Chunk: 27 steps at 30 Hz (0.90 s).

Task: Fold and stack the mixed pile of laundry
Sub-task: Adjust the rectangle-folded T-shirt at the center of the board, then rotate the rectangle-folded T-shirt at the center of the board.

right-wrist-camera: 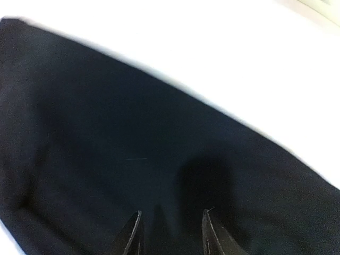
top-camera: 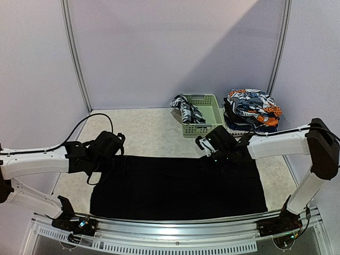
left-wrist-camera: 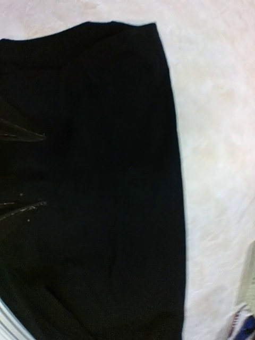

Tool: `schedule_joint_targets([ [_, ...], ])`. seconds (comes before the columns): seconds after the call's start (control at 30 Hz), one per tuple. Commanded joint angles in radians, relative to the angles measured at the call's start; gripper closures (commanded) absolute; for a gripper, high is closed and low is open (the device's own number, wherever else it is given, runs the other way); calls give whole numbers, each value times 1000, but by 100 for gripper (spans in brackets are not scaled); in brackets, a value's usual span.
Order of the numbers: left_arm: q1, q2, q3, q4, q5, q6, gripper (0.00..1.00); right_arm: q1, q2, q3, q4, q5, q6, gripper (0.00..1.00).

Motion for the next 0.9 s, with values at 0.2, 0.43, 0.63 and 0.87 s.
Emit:
schedule_joint_targets([
  [0.2,-137,238,41,9,144,-75,69,-163,6,-80,-67,188,107,62],
  [0.43,-129,321,19,72,161,-51,72,-168,61,-93,-106,241,130,62],
  [0.63,8,393,-4,112,164,47,73,-168,69,-116,-115,205,143,63],
  [0.87,202,520,86,134,196,151,74,-166,46,-130,-118,100,162,63],
])
